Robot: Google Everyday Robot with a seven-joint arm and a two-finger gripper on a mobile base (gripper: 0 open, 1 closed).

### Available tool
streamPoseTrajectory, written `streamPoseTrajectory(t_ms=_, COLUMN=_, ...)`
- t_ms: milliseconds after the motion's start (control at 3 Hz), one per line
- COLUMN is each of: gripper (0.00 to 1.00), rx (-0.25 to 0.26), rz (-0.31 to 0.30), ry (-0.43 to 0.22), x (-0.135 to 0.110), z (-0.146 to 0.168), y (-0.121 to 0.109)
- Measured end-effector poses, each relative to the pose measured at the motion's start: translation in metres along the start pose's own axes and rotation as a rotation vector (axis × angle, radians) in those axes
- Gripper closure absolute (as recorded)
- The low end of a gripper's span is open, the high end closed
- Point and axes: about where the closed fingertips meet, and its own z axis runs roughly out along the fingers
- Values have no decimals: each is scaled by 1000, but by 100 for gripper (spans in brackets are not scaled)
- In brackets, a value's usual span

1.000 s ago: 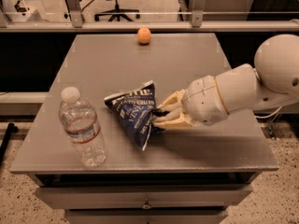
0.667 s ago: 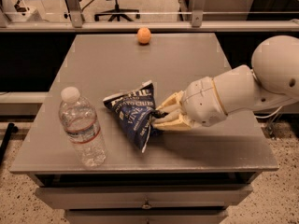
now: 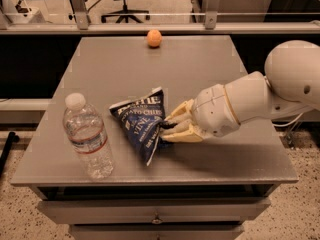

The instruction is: Move blue chip bag near water bottle

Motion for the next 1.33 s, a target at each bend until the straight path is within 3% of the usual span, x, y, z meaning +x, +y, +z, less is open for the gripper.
streamPoseTrajectory(t_ms=333, gripper=14, rx=-10, rz=11, ry=-1, x=1, z=3, y=1)
streamPoseTrajectory(t_ms=667, gripper=0, rx=-12, rz=15, ry=3, x=1, z=4, y=0)
streamPoseTrajectory(t_ms=1000, gripper=0, rx=11, rz=4, ry=24, x=2, z=-6, y=-8)
streamPoseTrajectory(t_ms=1333, gripper=0, rx=54, rz=-23, ry=54, x=1, z=-38, y=-33)
